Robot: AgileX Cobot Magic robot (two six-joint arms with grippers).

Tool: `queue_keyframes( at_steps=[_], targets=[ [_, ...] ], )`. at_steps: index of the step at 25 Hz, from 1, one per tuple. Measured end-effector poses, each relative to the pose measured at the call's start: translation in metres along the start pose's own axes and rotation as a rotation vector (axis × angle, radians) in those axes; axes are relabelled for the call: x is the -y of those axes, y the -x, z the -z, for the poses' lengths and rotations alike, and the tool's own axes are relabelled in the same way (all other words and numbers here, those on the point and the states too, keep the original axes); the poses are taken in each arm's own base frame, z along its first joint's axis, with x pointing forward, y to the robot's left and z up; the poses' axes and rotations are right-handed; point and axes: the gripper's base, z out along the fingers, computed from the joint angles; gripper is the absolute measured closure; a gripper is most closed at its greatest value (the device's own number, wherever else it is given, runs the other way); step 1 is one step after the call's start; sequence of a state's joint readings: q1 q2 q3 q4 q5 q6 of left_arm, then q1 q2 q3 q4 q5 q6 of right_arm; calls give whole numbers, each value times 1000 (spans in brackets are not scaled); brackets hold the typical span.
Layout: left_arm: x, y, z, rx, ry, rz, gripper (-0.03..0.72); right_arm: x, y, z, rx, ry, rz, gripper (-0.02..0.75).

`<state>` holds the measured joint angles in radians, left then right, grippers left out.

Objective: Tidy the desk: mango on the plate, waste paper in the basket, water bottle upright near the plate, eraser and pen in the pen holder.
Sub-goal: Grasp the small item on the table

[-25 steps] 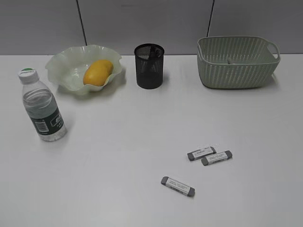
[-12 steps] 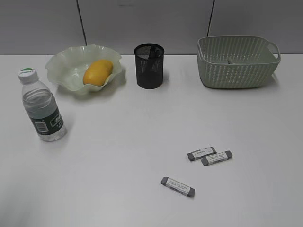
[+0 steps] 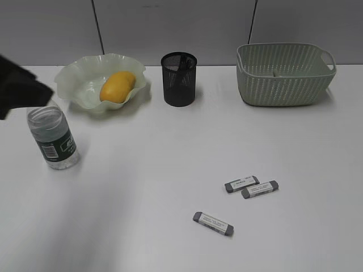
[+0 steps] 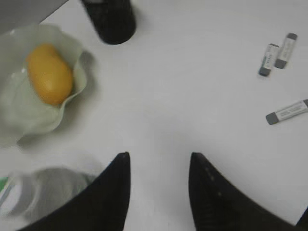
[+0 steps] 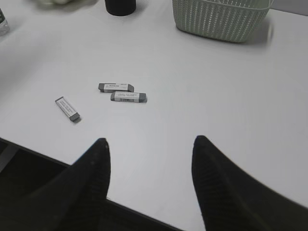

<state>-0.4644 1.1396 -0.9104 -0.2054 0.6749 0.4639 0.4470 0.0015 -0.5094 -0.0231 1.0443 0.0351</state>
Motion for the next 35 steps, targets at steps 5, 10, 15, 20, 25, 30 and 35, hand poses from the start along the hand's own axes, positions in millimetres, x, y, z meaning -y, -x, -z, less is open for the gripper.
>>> queue_keyframes(
  at_steps=[5, 10, 15, 20, 25, 30, 35],
  targets=[
    [40, 34, -69, -129, -93, -329, 382, 0, 0, 0, 0, 0, 0, 301],
    [60, 39, -127, -238, -254, -511, 382, 0, 0, 0, 0, 0, 1, 313],
    [80, 42, -158, -220, -442, -604, 381, 0, 0, 0, 0, 0, 1, 351],
    [104, 33, -176, -215, -573, -738, 364, 0, 0, 0, 0, 0, 2, 358],
    [131, 22, -196, -216, -614, -811, 353, 0, 0, 0, 1, 0, 1, 360],
    [144, 17, -221, -214, -596, -851, 341, 0, 0, 0, 0, 0, 2, 363],
    [148, 12, -240, -234, -599, -857, 340, 0, 0, 0, 0, 0, 2, 363]
  ],
)
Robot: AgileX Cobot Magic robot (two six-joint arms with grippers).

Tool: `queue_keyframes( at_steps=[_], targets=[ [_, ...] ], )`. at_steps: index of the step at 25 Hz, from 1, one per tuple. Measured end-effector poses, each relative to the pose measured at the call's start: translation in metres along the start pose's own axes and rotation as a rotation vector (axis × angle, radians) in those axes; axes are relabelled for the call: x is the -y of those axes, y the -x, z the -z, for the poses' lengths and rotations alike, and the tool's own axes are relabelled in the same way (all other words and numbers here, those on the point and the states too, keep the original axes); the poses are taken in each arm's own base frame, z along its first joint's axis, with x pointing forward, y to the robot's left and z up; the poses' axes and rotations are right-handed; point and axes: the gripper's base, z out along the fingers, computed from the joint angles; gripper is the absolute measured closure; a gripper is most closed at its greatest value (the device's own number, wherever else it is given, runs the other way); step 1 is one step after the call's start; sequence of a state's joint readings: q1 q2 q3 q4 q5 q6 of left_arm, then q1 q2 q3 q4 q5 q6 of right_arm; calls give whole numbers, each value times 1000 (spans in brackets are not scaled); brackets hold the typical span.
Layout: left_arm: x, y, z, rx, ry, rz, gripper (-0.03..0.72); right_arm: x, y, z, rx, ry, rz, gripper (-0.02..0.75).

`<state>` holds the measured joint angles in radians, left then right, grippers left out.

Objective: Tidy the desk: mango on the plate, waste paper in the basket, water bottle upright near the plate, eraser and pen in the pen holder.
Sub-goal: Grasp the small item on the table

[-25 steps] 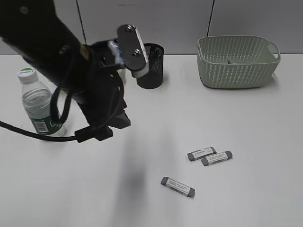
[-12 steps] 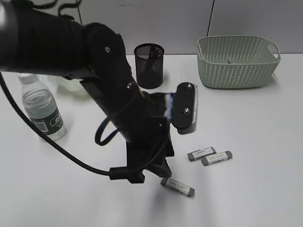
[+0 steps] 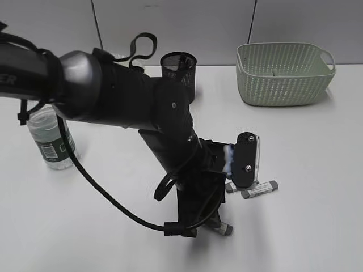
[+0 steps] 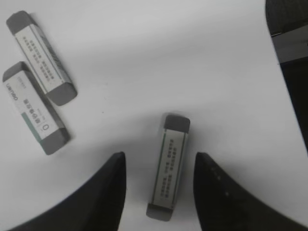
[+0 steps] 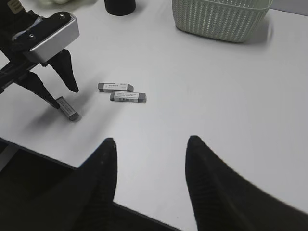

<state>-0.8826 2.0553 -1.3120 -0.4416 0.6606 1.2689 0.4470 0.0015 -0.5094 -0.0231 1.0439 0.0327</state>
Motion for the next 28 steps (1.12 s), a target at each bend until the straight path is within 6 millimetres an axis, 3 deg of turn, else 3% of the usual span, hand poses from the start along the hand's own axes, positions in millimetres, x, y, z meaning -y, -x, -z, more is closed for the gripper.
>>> queue_keyframes(
  at_steps=[12, 14, 17, 21, 24, 28],
  targets=[
    [-1, -11, -27, -50, -29, -6, 351, 0, 0, 0, 1, 0, 0, 363],
    [-2, -10, -27, -42, -18, -2, 399, 0, 0, 0, 1, 0, 0, 363],
    [-4, -9, -27, -36, 0, -1, 546, 0, 0, 0, 1, 0, 0, 363],
    [-6, -10, -26, -32, 12, 110, 547, 0, 0, 0, 1, 0, 0, 363],
    [-13, -13, -9, 15, 41, 237, 547, 0, 0, 0, 1, 0, 0, 363],
    [-40, -13, 49, 190, 273, 366, 547, 0, 0, 0, 1, 0, 0, 363]
  ],
)
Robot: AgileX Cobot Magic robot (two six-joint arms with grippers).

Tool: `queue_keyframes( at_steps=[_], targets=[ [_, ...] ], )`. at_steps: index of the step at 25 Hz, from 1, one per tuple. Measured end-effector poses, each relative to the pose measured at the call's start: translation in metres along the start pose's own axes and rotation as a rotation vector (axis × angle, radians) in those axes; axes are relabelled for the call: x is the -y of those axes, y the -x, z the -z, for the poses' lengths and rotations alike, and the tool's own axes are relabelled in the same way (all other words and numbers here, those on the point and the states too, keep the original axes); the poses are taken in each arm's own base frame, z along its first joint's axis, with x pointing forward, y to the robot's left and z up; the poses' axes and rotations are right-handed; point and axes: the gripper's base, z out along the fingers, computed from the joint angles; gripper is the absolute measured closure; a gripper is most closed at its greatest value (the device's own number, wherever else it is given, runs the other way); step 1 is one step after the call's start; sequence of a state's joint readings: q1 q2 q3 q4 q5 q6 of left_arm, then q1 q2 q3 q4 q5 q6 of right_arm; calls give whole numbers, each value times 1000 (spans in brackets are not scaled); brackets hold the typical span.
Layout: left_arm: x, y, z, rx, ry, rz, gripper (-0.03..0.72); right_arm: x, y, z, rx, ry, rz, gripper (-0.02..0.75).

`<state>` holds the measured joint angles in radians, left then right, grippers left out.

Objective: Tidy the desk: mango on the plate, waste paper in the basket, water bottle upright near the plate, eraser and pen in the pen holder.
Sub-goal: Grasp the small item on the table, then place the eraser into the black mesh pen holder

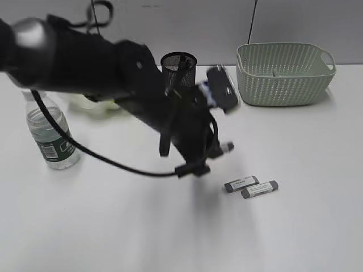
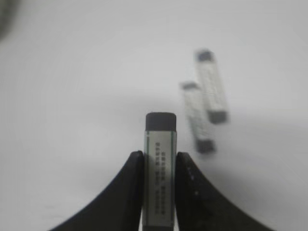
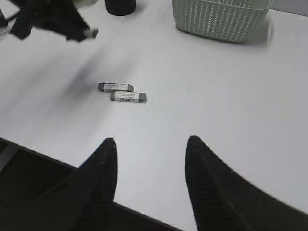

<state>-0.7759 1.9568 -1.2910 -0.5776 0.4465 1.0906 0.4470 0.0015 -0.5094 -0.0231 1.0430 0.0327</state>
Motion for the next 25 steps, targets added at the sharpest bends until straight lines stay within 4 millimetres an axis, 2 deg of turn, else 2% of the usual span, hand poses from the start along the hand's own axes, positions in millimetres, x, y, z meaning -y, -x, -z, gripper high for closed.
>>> queue_keyframes(
  at_steps=[4, 7, 9, 14, 18, 21, 25],
  targets=[
    [-48, 17, 51, 228, 334, 125, 547, 0, 0, 0, 0, 0, 0, 364],
    [-78, 12, 70, 334, 540, 266, 547, 0, 0, 0, 0, 0, 0, 364],
    [-91, 4, 77, 355, 596, 348, 547, 0, 0, 0, 0, 0, 0, 364],
    [-125, -27, 95, 384, 673, 571, 547, 0, 0, 0, 0, 0, 0, 364],
    [-147, -48, 110, 382, 683, 661, 547, 0, 0, 0, 0, 0, 0, 364],
    [-159, -44, 123, 391, 603, 671, 547, 0, 0, 0, 0, 0, 0, 364],
    [-171, -29, 142, 460, 456, 606, 547, 0, 0, 0, 0, 0, 0, 364]
  ],
)
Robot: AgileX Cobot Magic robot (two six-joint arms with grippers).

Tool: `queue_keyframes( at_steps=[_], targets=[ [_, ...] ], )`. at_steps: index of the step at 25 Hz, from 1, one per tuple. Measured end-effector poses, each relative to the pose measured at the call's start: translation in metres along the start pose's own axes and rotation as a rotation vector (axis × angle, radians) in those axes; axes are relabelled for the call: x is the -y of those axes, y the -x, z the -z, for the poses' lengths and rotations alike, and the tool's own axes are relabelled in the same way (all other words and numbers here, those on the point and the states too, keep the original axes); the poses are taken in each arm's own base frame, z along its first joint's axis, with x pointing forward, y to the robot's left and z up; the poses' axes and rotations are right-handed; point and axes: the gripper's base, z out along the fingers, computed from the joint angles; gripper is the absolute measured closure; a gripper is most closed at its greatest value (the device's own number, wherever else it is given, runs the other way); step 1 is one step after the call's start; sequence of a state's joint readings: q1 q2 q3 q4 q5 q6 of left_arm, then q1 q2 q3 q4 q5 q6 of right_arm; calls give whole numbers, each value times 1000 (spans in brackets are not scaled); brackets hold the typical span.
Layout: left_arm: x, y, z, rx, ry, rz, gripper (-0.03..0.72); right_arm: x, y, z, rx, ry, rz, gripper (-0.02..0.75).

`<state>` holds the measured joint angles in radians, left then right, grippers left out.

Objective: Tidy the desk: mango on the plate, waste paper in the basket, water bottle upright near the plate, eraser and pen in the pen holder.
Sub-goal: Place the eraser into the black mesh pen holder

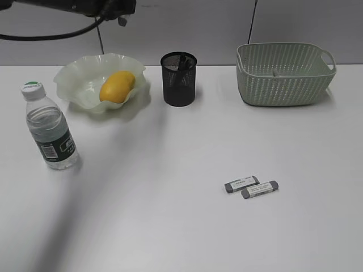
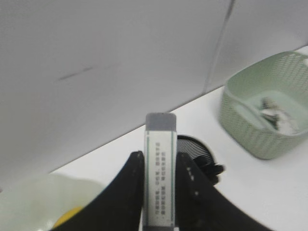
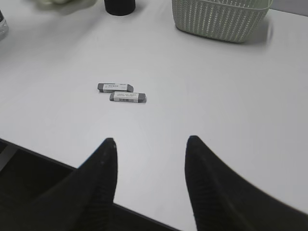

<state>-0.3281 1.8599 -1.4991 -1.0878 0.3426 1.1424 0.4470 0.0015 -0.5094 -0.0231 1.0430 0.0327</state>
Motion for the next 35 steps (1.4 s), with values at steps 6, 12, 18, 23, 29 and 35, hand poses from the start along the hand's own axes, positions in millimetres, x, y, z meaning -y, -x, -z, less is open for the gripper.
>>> queue_keyframes(
  at_steps=[6, 12, 18, 23, 29, 35],
  targets=[
    [0, 13, -6, 177, -302, 20, 547, 0, 0, 0, 0, -1, 0, 364],
    [-11, -16, -37, 183, -274, -53, 547, 0, 0, 0, 0, -2, -2, 364],
    [-19, -49, -64, 144, -254, -251, 547, 1, 0, 0, 0, -11, -14, 364],
    [-24, -49, -78, 161, -252, -285, 547, 2, 0, 0, 1, -20, -18, 364],
    [-20, -50, -99, 185, -278, -297, 547, 3, 0, 0, 1, -28, -23, 365],
    [-21, -53, -108, 175, -258, -300, 547, 4, 0, 0, 3, -44, -44, 365]
  ],
)
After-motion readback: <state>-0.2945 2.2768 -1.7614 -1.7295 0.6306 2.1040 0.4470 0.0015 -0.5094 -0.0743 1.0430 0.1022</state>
